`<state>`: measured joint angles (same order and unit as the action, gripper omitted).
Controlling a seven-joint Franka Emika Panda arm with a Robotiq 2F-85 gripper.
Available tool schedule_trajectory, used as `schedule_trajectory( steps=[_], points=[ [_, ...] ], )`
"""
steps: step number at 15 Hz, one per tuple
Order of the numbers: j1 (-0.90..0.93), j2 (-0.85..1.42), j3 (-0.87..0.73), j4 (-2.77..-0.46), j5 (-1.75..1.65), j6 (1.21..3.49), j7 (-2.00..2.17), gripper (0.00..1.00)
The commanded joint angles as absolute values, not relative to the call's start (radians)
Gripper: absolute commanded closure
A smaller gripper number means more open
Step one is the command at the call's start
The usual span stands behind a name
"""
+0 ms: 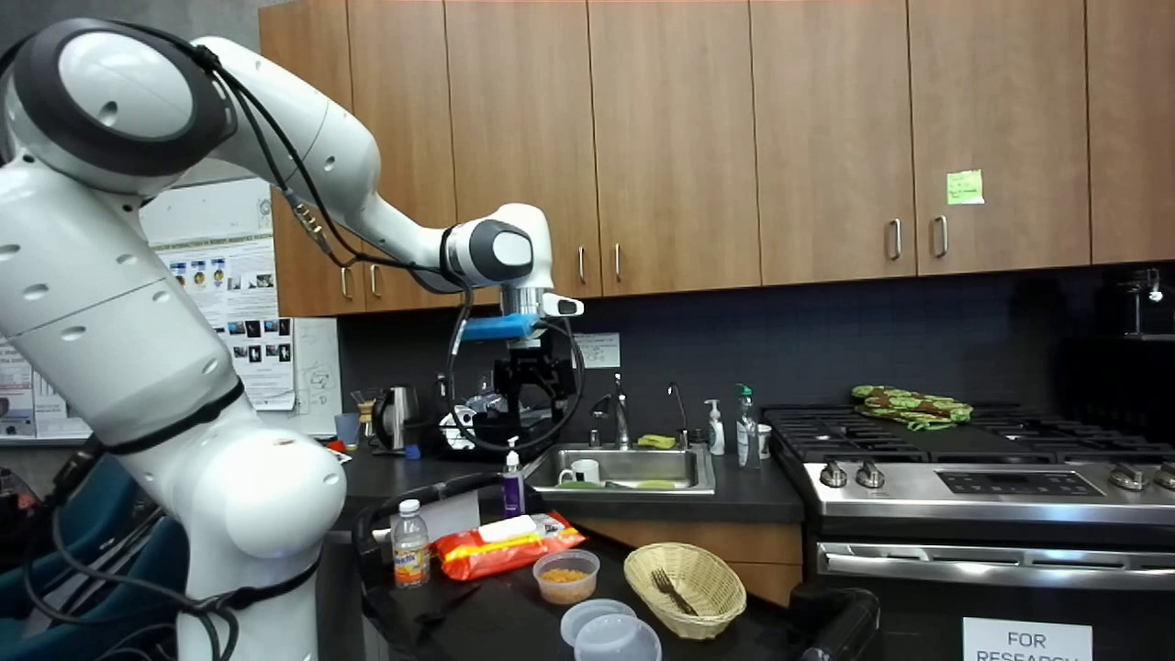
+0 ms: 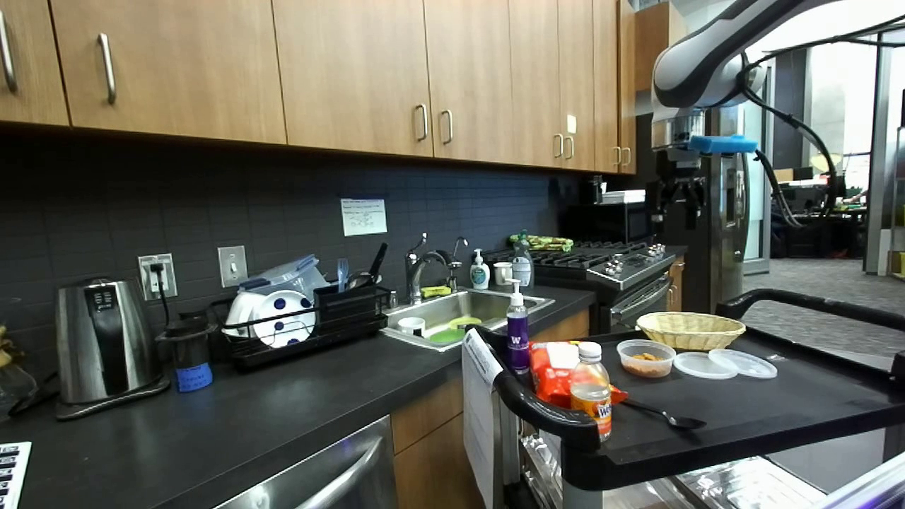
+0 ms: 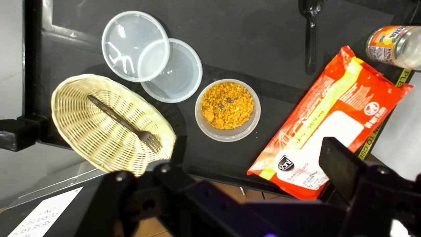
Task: Move the brown basket to the front left
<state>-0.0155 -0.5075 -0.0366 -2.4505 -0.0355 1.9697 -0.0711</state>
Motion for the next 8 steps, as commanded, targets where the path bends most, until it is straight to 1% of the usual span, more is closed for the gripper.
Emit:
schedule_trajectory(
  steps=[1, 8],
  points=[
    [-0.023, -0.421, -0.048, -2.405, -0.049, 2.011, -0.091, 0.00],
    [-0.037, -0.340, -0.061, -2.405, -0.051, 2.055, -0.086, 0.00]
  ],
)
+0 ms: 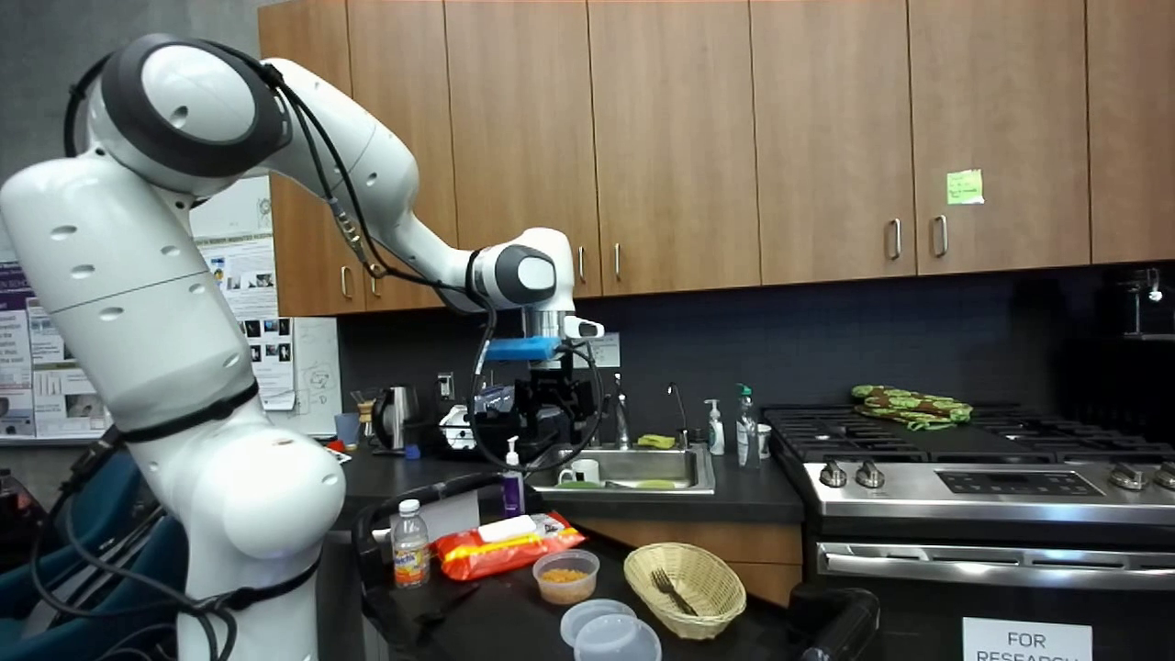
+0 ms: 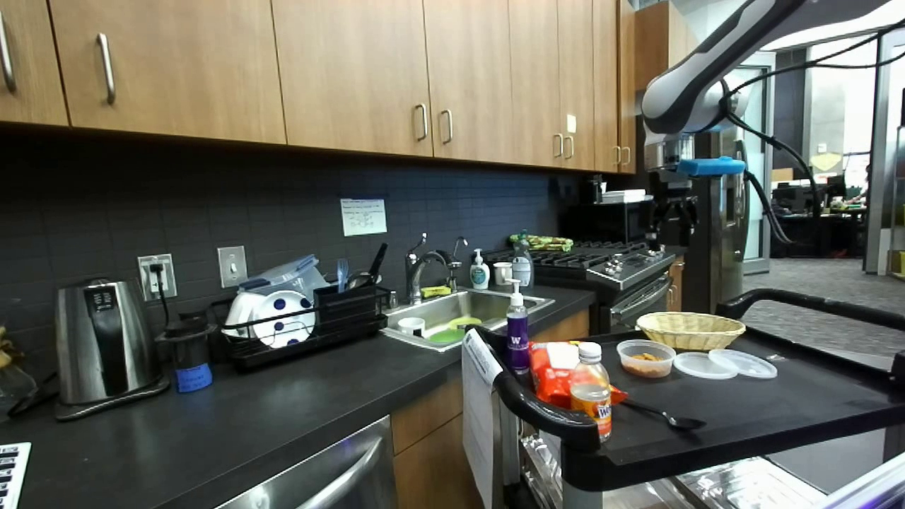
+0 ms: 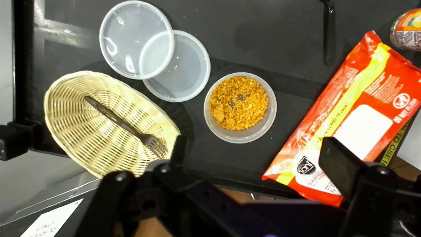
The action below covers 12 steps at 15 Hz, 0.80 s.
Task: Move the brown basket to the front left
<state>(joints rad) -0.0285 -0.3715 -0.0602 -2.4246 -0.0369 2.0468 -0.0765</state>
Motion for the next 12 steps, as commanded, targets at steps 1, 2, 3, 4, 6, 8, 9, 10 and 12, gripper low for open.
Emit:
schedule_trajectory(
  steps=[1, 2, 3, 4, 6, 8, 9, 10, 12],
  points=[
    [-0.042, -0.330, -0.063, -2.406, -0.054, 2.058, -0.080, 0.00],
    [-0.048, -0.320, -0.064, -2.406, -0.057, 2.063, -0.071, 0.00],
    [-0.058, -0.307, -0.064, -2.407, -0.062, 2.071, -0.050, 0.00],
    [-0.067, -0.295, -0.065, -2.407, -0.059, 2.082, -0.024, 0.00],
    [-0.081, -0.275, -0.068, -2.409, -0.053, 2.099, -0.002, 0.00],
    [-0.094, -0.253, -0.071, -2.409, -0.049, 2.115, 0.025, 0.00],
    [-0.101, -0.241, -0.071, -2.408, -0.050, 2.124, 0.048, 0.00],
    [-0.106, -0.231, -0.073, -2.407, -0.051, 2.129, 0.061, 0.00],
    [-0.108, -0.209, -0.078, -2.407, -0.044, 2.135, 0.051, 0.00]
  ],
)
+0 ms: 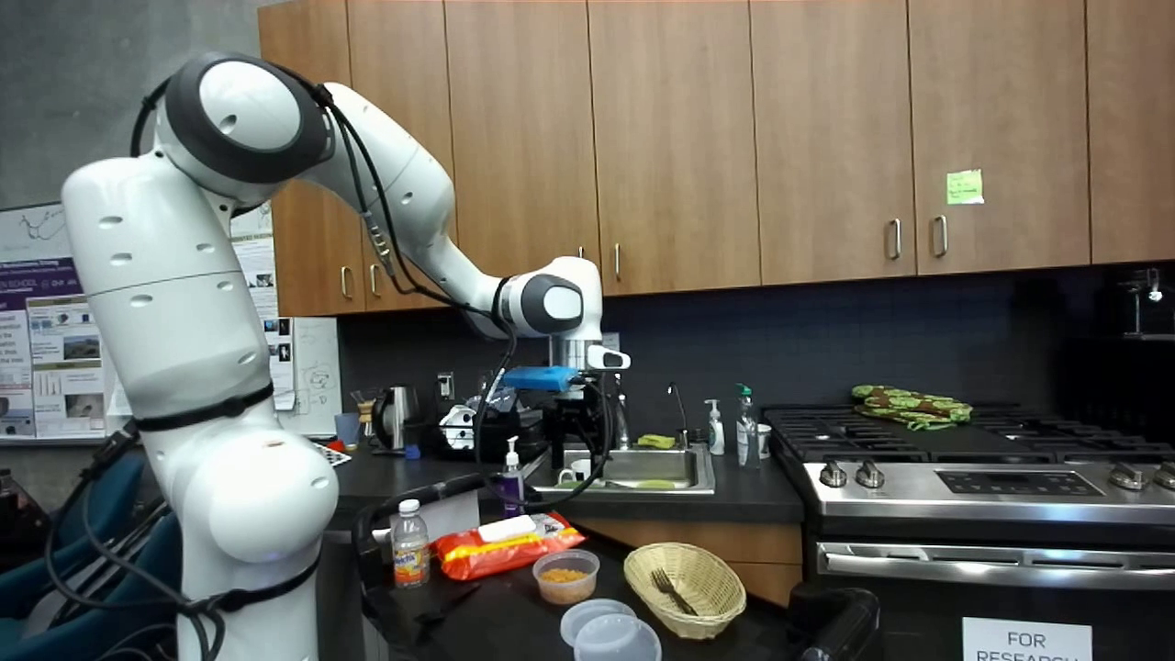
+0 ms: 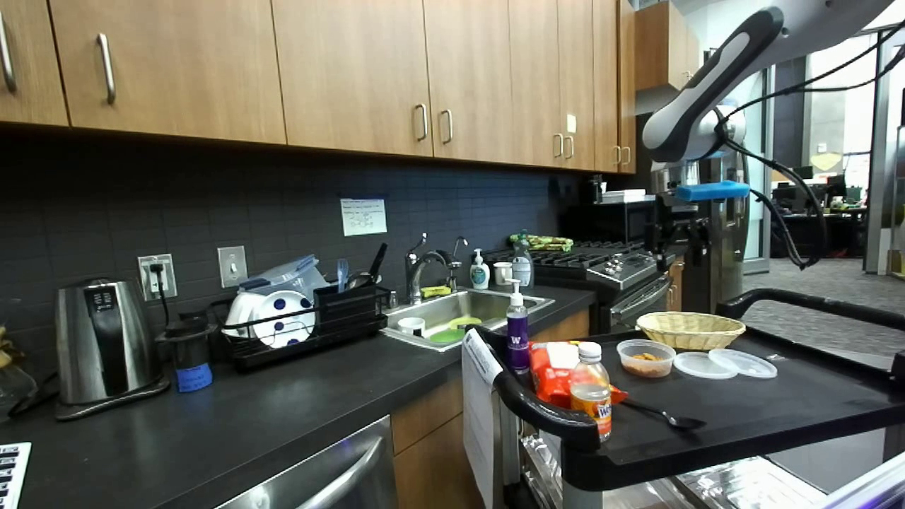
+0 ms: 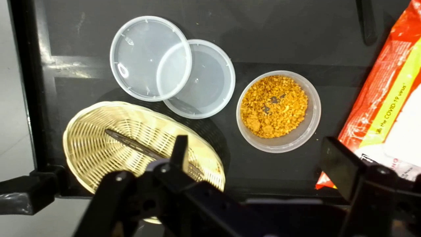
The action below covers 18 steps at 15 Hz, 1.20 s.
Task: Move the brown basket to the front left
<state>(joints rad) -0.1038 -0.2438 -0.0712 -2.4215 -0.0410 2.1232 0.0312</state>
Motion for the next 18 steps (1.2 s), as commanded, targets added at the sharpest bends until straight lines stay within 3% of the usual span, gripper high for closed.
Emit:
schedule_trajectory(
  steps=[1, 18],
  points=[
    [-0.109, -0.198, -0.080, -2.405, -0.041, 2.139, 0.047, 0.00],
    [-0.080, 0.128, -0.076, -2.245, -0.099, 2.342, 0.052, 0.00]
  ],
)
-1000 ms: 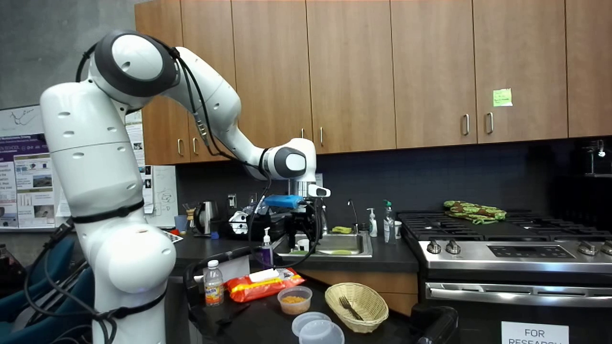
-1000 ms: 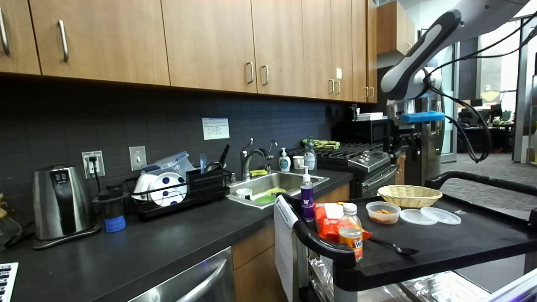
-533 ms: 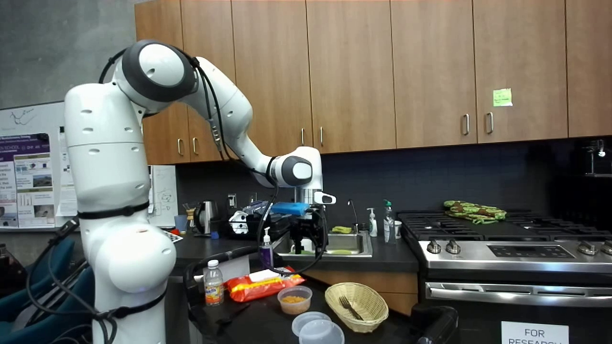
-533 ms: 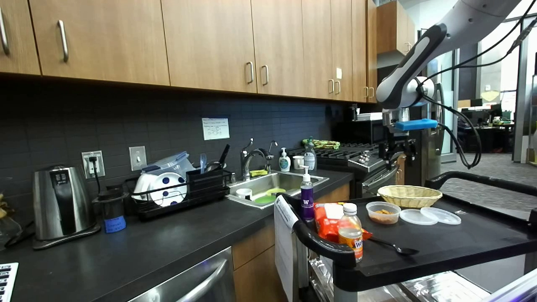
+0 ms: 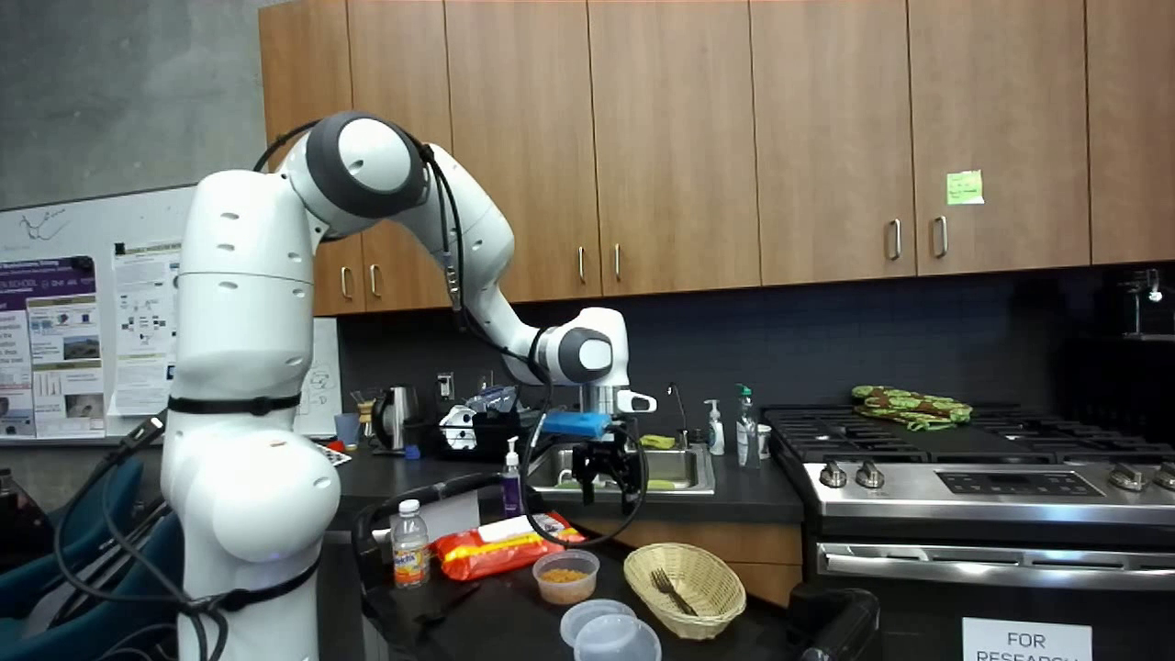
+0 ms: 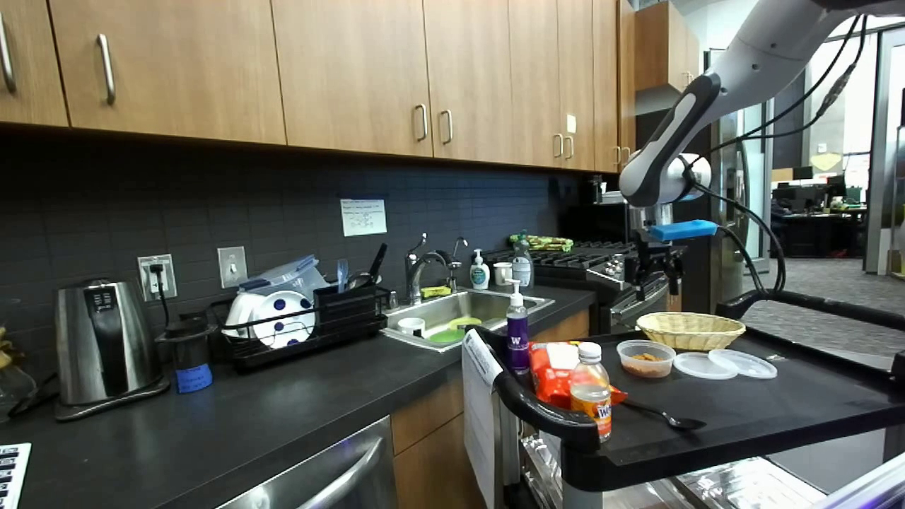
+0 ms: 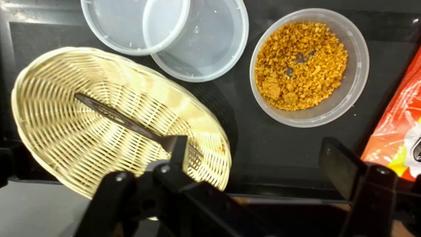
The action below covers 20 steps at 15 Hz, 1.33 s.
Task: Move the brown basket to the front left
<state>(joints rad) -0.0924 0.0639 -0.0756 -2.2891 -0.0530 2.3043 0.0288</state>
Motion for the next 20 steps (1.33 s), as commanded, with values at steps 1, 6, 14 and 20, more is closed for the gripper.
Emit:
schedule_trajectory(
  steps=[1, 6, 14, 20],
  points=[
    [-0.075, 0.148, -0.079, -2.236, -0.122, 2.364, 0.077, 0.00],
    [-0.063, 0.243, -0.088, -2.188, -0.178, 2.421, 0.116, 0.00],
    [-0.045, 0.368, -0.098, -2.118, -0.175, 2.444, 0.128, 0.00],
    [-0.028, 0.369, -0.130, -2.113, -0.193, 2.461, 0.178, 0.48]
  ],
)
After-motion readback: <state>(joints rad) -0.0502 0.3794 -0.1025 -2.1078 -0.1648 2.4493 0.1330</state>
